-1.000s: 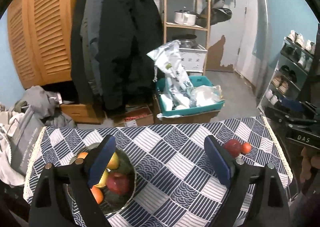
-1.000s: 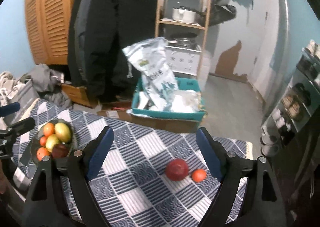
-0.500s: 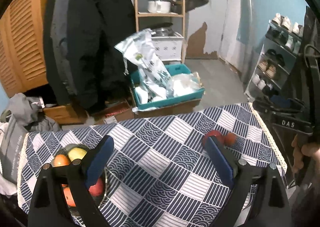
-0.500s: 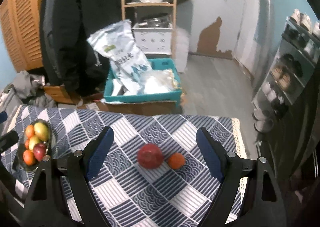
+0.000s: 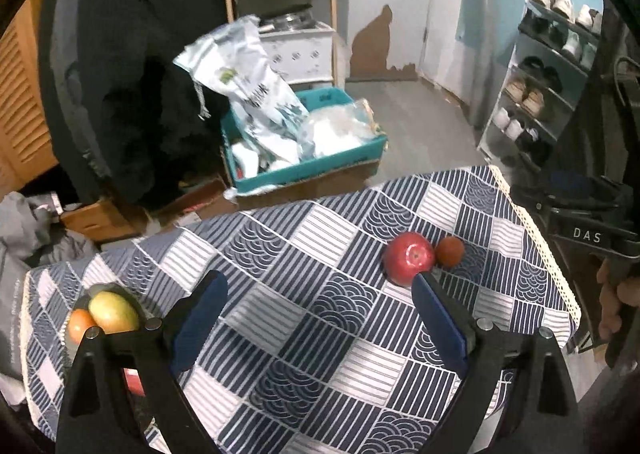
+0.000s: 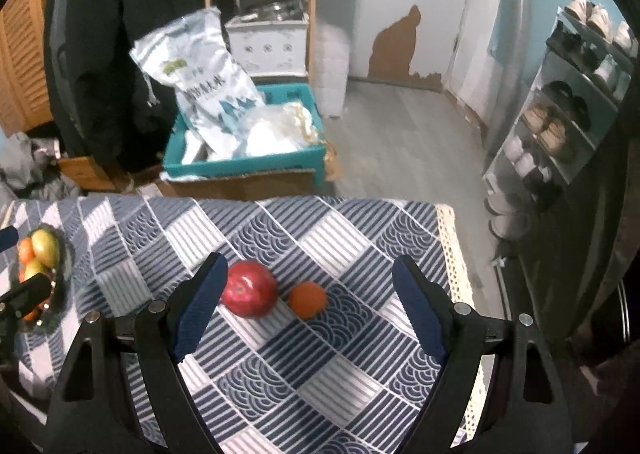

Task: Organize fruits
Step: 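Withdraw both tools from the bowl toward the red apple and tangerine, then grasp the red apple with the left tool while the right tool grasps the tangerine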

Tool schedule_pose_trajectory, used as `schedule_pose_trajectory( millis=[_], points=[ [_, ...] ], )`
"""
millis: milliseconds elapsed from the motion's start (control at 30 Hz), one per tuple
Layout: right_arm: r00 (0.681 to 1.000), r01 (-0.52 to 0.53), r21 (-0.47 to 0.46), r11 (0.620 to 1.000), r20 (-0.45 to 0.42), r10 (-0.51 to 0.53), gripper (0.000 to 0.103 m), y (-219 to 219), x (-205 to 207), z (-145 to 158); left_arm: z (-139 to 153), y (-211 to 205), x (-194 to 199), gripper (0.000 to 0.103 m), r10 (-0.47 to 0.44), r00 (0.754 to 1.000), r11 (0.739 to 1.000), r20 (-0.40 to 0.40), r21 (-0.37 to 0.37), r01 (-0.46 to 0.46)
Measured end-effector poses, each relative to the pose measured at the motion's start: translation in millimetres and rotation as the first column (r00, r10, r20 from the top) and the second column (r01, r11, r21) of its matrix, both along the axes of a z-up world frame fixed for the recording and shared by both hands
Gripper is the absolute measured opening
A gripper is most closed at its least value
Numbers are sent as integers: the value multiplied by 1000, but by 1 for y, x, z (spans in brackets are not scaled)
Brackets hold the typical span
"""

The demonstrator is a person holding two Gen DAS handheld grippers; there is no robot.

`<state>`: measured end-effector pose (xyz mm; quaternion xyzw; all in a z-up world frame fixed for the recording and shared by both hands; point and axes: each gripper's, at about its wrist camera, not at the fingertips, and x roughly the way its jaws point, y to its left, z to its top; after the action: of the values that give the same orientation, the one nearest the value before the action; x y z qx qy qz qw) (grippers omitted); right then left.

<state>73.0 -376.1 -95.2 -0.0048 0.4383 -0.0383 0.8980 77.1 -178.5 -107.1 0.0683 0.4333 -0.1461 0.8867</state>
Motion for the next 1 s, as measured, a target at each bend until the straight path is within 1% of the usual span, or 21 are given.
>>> schedule_pose_trajectory(
  millis=[200,400,533,633,800,867,1000],
  points=[
    [997,33,5,999,-68,-33,84,-18,11,-28,-30,-27,16,94,-33,997,999,-67,2,34],
    [989,37,18,999,-141,-34,84,-27,20,-60,-59,-48,29,94,-57,991,998,-122,18,59],
    [982,40,48,998,-188,-30,84,-32,29,-83,-79,-55,39,94,-65,986,997,-151,24,69],
    [977,42,78,996,-214,-25,84,-35,38,-98,-96,-60,48,94,-55,983,997,-174,43,63],
    [964,38,101,994,-267,-10,84,-33,50,-123,-112,-63,59,94,-41,978,999,-203,26,48],
    [957,40,95,995,-290,-11,83,-32,54,-133,-117,-64,62,94,-39,977,999,-208,28,46],
    [948,38,113,993,-319,0,78,-33,58,-148,-121,-67,66,94,-42,976,999,-216,20,48]
  ],
)
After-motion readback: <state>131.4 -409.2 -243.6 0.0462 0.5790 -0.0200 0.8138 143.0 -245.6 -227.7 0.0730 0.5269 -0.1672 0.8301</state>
